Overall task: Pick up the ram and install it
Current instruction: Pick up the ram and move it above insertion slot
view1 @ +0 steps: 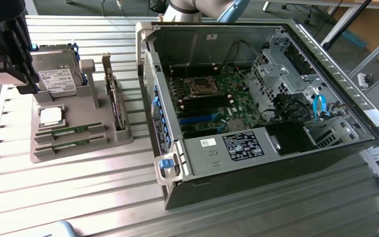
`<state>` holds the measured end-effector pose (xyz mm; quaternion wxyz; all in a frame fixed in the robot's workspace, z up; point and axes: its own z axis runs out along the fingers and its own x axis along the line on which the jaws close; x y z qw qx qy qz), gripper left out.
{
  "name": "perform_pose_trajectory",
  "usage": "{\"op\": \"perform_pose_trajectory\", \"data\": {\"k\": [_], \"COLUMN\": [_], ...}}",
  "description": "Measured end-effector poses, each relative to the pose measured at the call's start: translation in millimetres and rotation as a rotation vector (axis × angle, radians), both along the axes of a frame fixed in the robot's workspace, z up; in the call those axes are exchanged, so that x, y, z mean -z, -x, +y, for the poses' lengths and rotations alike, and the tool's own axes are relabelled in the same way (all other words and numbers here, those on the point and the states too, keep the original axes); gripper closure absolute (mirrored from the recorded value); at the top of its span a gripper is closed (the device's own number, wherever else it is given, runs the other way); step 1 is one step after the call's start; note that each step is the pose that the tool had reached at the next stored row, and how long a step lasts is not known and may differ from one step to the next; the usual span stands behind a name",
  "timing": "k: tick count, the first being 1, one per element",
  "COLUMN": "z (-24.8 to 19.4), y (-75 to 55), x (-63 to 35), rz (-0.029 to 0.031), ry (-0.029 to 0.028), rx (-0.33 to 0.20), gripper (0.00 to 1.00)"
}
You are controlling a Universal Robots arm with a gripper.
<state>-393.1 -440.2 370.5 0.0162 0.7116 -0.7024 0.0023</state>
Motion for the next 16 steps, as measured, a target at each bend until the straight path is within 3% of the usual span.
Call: {"op": "perform_pose_trajectory", "data": {"k": [16], "z": [0.0], "y": [0.0], "x": [5.4], "rz": [0.0001], "ry": [0.0008], "rx": [-0.023], "gripper": [0.70]}}
